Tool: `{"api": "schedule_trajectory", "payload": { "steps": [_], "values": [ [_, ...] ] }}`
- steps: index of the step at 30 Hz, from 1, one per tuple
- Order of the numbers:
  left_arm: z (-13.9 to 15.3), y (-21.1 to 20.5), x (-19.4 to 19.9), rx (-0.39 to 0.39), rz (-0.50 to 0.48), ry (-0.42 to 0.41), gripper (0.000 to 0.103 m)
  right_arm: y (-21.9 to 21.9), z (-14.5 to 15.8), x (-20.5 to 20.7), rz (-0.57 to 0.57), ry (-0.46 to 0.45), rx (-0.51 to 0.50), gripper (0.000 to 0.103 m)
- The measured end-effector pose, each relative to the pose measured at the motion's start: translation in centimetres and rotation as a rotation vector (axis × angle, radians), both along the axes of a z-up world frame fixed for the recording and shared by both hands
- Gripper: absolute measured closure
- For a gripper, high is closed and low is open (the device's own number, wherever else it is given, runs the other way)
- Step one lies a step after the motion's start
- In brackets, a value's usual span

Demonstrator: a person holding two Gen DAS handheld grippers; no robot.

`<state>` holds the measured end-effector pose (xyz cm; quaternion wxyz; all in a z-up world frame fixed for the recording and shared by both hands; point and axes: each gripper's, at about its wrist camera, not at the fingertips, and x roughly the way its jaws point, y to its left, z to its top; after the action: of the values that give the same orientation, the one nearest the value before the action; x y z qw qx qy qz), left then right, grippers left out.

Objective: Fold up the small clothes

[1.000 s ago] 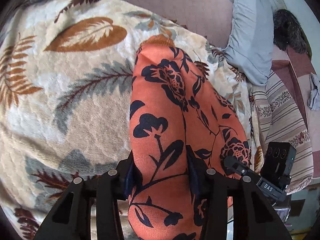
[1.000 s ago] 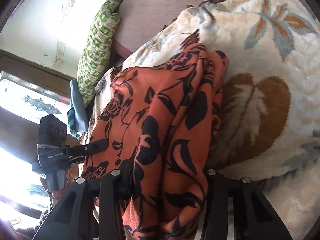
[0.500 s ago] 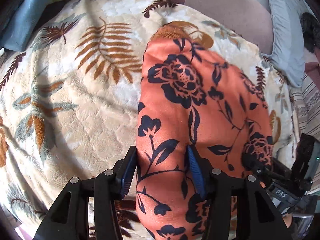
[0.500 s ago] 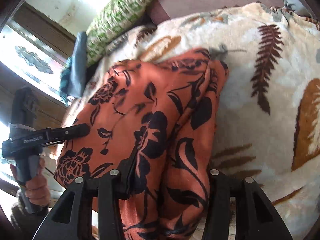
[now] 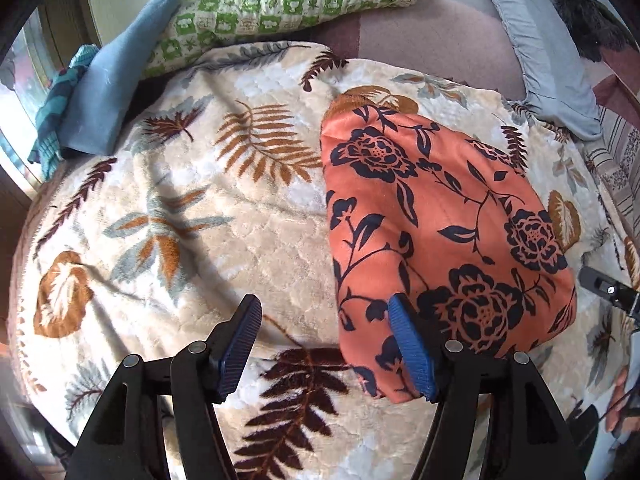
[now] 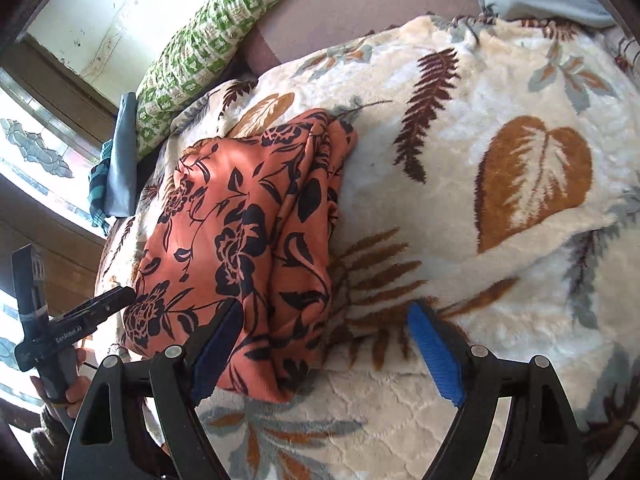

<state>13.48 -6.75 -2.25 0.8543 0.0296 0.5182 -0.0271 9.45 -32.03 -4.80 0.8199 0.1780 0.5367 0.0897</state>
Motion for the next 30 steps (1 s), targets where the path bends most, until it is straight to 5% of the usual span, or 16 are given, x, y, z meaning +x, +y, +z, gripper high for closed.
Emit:
{"api": "schedule_trajectory", "payload": {
  "steps": [4,8,14,18,30],
  "values": [
    [0.5,-0.9,-3.7,0.151,0.038,-0.043,0.037,2.3,3.2,-2.9,-0.028,-0.063,-0.149,0.015],
    [-0.1,-1.7,-7.0,0.163,0.040,-0.052,0.037,4.9,3.5,-5.8,-0.030,-0.036,-0.228,0.005],
    [-0.3,-3.6,-10.4,0.271,0.005,-0.082,0.037,9.6,2.0,-9.8,0.079,-0.067,-0.469,0.005],
    [-0.4,-4.1,-11.6,0.262,-0.005,-0.096,0.037,11.2,2.0,-11.1,0.126,-0.115,-0.559,0.005],
    [1.0,-3.0,-12.9,0.151,0.033,-0.123,0.037,12.1,5.8,-13.4,0.122,-0.246,-0.585,0.002]
  ]
}}
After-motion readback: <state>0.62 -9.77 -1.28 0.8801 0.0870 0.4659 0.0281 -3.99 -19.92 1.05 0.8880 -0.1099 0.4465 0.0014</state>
